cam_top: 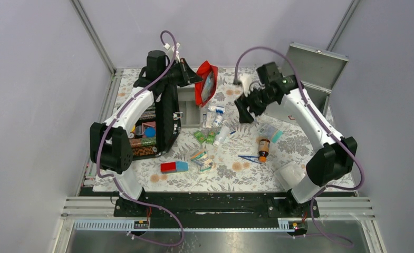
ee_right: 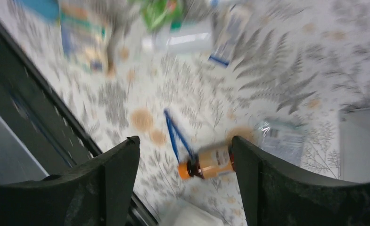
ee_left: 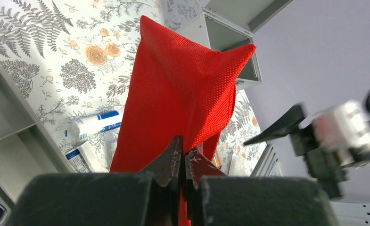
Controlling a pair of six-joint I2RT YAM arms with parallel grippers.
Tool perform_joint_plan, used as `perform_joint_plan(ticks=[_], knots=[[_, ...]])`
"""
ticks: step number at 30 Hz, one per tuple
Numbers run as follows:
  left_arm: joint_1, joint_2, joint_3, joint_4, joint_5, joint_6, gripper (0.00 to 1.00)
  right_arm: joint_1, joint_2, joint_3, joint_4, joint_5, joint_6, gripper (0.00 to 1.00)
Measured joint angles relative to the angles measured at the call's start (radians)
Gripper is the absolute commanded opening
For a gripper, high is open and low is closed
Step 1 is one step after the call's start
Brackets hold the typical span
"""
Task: Organize the medicine kit
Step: Pick up the medical item at the center of the board.
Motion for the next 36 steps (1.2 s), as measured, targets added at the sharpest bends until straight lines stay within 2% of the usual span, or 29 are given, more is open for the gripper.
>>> perform_joint_plan(ticks=[3,7,14,17,22,30,36], knots=[[0.000,-0.018,0.000,0.000,0.000,0.004,0.00,0.005,-0.058,-0.170,-0.045,-0.050,-0.211,0.70],[0.001,-0.034,0.001,-0.001,0.000,0.007,0.00,0.021,-0.150,-0.378,-0.071,-0.041,-0.415,0.63],[0.001,-0.034,0.002,-0.021,-0.004,0.006,0.00,0.124,-0.209,-0.679,0.035,0.114,-0.582,0.48],[-0.002,-0.034,0.002,-0.031,-0.004,0.005,0.00,0.140,-0.182,-0.704,0.076,0.172,-0.587,0.45],[-0.011,-0.034,0.002,-0.033,-0.004,0.005,0.00,0.142,-0.147,-0.702,0.169,0.237,-0.574,0.46],[-0.018,-0.034,0.002,-0.033,-0.005,0.002,0.00,0.153,-0.088,-0.697,0.217,0.254,-0.590,0.48],[-0.019,-0.034,0.001,-0.033,-0.005,0.003,0.00,0.186,-0.044,-0.697,0.227,0.270,-0.610,0.45]])
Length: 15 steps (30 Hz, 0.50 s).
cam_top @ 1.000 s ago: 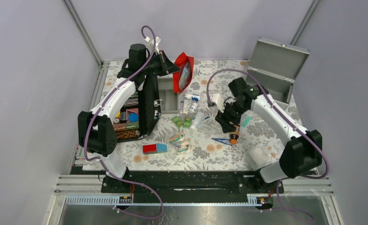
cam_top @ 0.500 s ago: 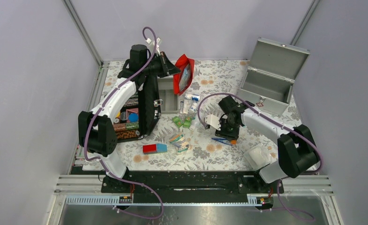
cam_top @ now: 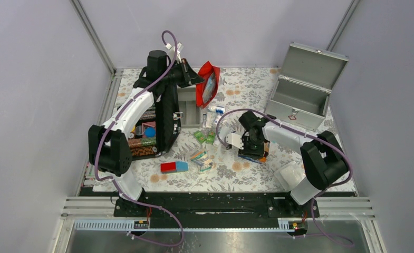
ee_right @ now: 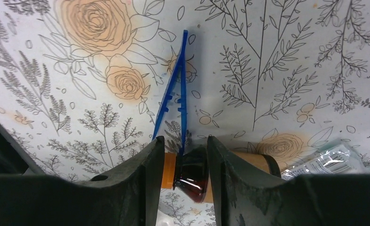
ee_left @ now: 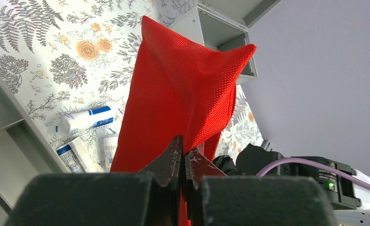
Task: Organize the medicine kit
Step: Pick up the medical item at the center of the board.
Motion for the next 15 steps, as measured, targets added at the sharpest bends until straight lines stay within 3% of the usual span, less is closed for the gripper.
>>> perform_joint_plan(ticks=[8,15], knots=[[0.000,0.000,-0.002,-0.001,0.000,0.000,0.00,0.019,0.092,0.001,0.021,0.069,0.000,0.34],[0.000,-0.001,-0.002,-0.001,0.000,0.004,0.00,0.048,0.116,0.021,0.027,0.119,0.016,0.04]])
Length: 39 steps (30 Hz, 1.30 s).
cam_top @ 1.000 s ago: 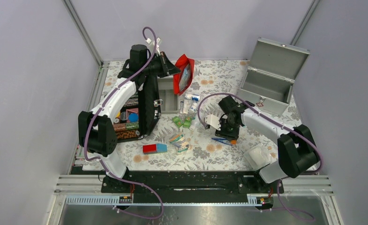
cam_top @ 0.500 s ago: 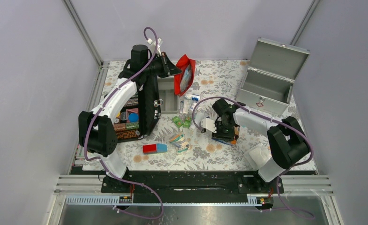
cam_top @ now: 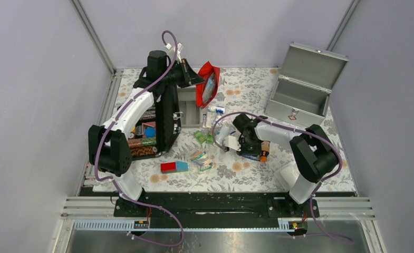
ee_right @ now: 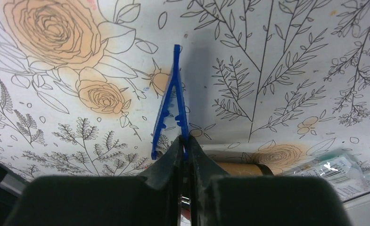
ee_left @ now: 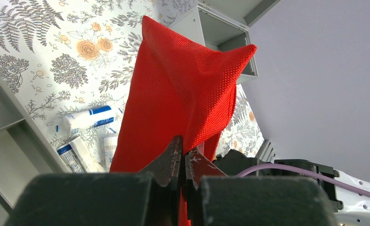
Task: Organize the medicine kit
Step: Pick up the medical item at the center of the board, then place the medical item at the medicine pouch.
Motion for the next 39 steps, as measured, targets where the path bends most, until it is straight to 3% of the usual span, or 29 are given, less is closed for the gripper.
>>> perform_joint_plan(ticks=[1,8,15,20,25,31,39], knots=[[0.000,0.000,0.000,0.000,0.000,0.000,0.00,0.002,0.002,0.003,-0.001,0.001,0.006,0.00],[0.002,0.000,0.000,-0.010,-0.001,0.003,0.00,0.003,-0.022,0.076,-0.043,-0.028,0.058,0.00],[0.006,0.006,0.016,-0.023,-0.026,0.002,0.00,-0.025,-0.269,0.215,-0.044,-0.168,0.195,0.00],[0.009,0.022,0.018,-0.013,-0.048,-0.023,0.00,-0.046,-0.365,0.310,0.100,-0.239,0.393,0.00],[0.010,0.040,0.018,-0.005,-0.064,-0.067,0.00,-0.047,-0.261,0.462,0.256,-0.258,0.711,0.00],[0.010,0.042,0.018,-0.005,-0.090,-0.106,0.00,-0.050,-0.047,0.677,0.315,-0.272,1.041,0.00],[0.010,0.042,0.017,-0.005,-0.107,-0.115,0.00,-0.055,0.080,0.749,0.347,-0.412,1.223,0.00]])
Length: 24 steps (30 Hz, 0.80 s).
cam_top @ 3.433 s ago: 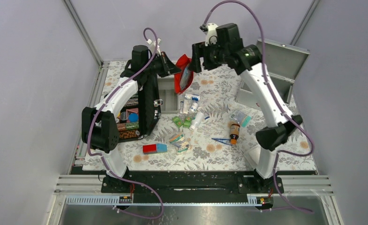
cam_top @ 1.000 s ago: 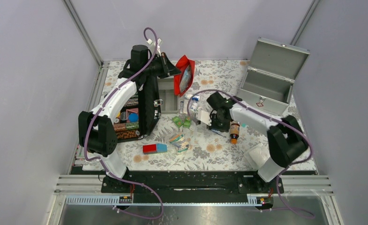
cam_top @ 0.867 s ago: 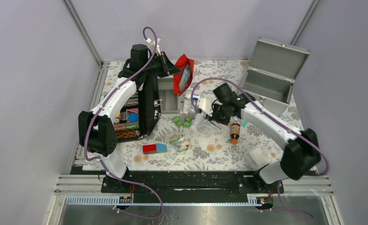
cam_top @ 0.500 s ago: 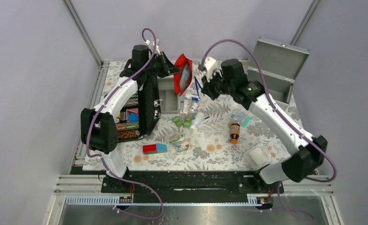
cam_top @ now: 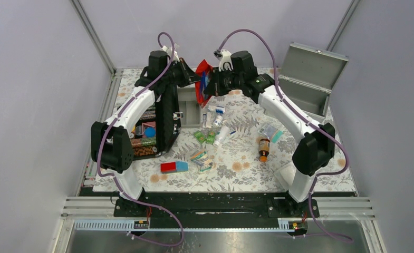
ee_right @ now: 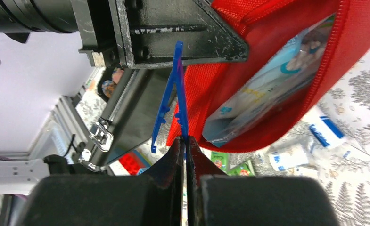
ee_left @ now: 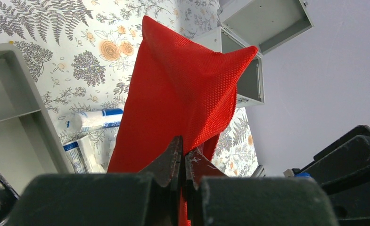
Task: Organize the medicine kit
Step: Place the medical item at the medicine pouch.
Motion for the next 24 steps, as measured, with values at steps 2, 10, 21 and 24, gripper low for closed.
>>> perform_joint_plan(ticks=[2,10,21,24], knots=[[0.000,0.000,-0.001,0.001,0.000,0.000,0.00,-0.004,0.013,0.004,0.014,-0.026,0.032,0.00],[0.000,0.000,-0.002,0.008,0.012,0.001,0.00,-0.023,0.058,0.019,0.047,-0.043,0.100,0.02],[0.000,0.000,-0.002,0.034,0.037,0.002,0.00,-0.027,0.077,0.021,0.050,0.023,0.119,0.01],[0.000,0.000,-0.002,0.038,0.040,0.002,0.00,-0.031,0.077,0.021,0.039,0.058,0.122,0.02]])
